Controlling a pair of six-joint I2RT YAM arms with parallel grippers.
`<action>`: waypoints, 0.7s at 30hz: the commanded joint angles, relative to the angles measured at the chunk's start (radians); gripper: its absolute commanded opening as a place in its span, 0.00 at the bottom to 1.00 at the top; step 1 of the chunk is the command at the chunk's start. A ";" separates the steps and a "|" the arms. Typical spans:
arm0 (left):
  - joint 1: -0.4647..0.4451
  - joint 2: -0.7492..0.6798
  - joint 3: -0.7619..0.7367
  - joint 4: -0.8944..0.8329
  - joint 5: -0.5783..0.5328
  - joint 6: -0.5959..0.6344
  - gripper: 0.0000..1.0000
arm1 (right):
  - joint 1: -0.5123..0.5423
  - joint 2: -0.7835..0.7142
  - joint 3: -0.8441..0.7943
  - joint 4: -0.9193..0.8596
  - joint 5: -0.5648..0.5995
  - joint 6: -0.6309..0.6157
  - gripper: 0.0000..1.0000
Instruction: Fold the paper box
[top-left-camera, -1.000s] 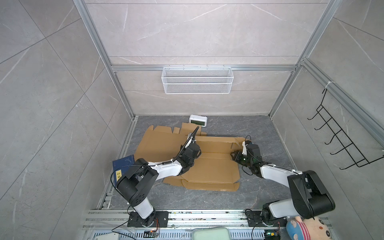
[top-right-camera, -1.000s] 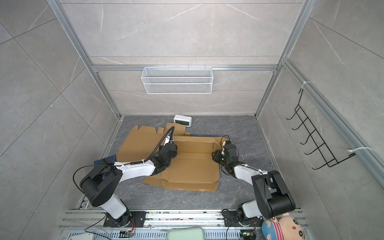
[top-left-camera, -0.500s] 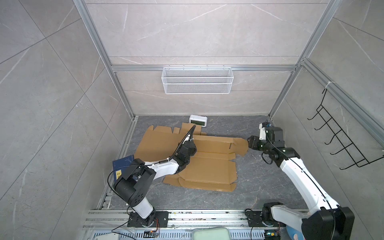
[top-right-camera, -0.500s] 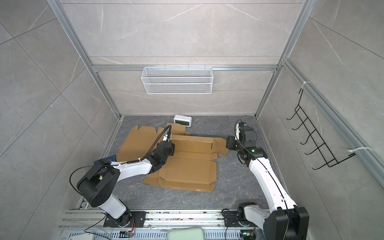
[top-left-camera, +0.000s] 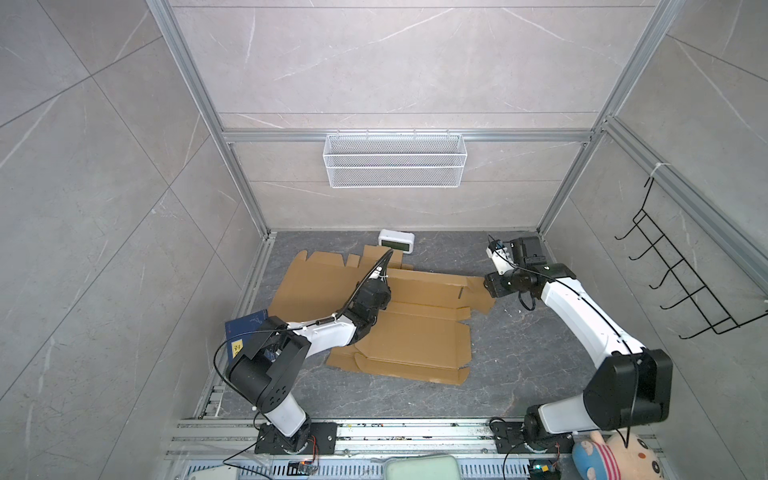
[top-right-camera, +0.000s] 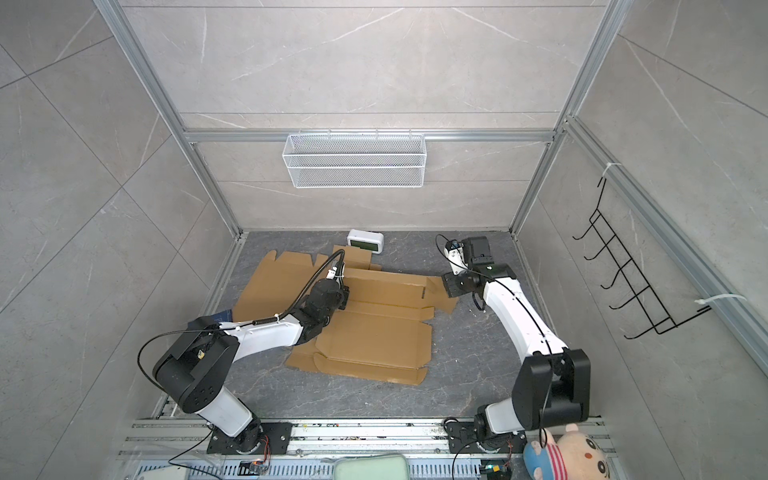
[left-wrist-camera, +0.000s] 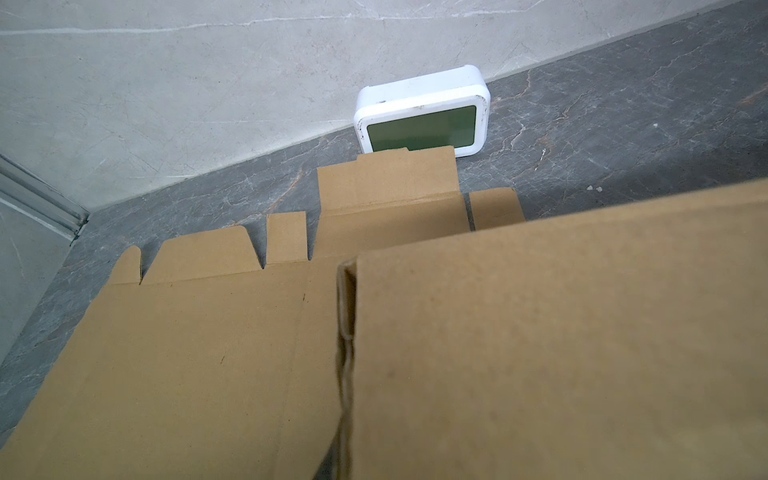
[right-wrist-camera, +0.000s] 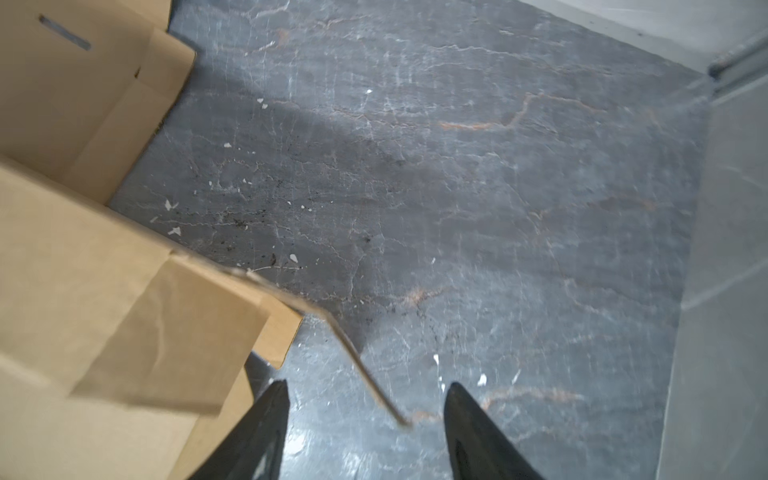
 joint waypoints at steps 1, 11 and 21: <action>0.015 0.006 0.010 -0.068 -0.001 0.097 0.00 | 0.013 0.065 0.053 -0.053 0.000 -0.090 0.62; 0.018 0.025 0.009 -0.053 0.007 0.071 0.00 | 0.059 0.114 0.066 -0.116 -0.128 -0.134 0.44; 0.030 -0.055 -0.009 -0.104 0.023 -0.031 0.08 | 0.096 0.045 0.039 -0.059 0.031 -0.060 0.08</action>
